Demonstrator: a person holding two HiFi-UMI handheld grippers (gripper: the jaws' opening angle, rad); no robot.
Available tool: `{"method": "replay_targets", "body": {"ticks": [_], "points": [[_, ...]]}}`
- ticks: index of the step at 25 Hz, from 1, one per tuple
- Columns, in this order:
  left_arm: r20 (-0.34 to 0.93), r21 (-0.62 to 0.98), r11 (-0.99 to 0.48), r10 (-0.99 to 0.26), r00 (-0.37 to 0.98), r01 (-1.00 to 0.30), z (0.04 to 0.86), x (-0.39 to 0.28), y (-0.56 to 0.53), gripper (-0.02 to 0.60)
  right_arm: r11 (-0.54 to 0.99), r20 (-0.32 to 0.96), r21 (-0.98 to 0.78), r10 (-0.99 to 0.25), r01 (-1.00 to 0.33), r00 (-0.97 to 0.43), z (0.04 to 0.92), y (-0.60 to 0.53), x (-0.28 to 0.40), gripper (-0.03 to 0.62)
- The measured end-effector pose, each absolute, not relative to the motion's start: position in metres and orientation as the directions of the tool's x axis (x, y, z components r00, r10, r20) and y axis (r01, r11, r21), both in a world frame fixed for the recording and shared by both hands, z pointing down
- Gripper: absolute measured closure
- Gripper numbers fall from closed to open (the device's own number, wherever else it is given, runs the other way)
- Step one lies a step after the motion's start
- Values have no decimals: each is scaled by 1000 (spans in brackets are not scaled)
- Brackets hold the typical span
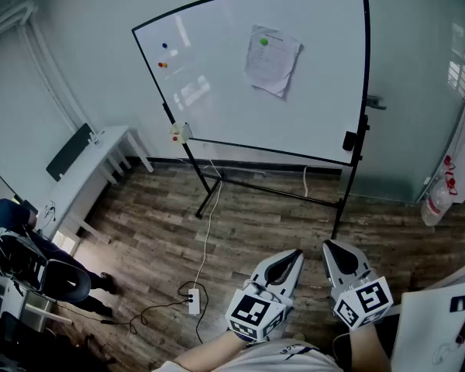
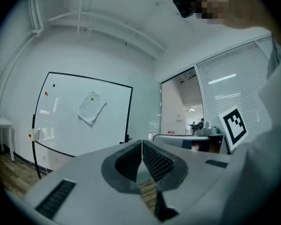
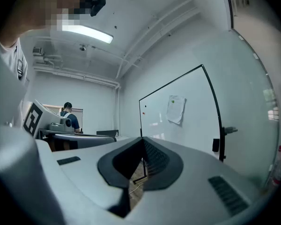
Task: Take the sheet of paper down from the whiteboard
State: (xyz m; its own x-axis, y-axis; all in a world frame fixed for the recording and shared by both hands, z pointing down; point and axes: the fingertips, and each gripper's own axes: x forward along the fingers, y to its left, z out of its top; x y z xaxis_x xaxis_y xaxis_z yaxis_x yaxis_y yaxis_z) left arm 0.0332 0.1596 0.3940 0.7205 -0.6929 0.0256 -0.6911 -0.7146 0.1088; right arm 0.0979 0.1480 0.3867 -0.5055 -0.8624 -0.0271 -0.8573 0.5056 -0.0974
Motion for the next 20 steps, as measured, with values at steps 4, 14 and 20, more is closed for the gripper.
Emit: {"method": "replay_targets", "body": {"ticks": [4,14,20], "points": [[30,111,-708,-699,715,-697,398,42,161,563,517,-26,-93,-856,-851,-517,390,149,105,582],[45,89,-667,-739,672,-739,400,42,160,563,588,-57,-167,-807,-791,-588,395,154,112,582],[56,94,-630,-769,636,-771,410,23,133,563,583,-47,-188,-809,-790,-586,405,131,106,582]]}}
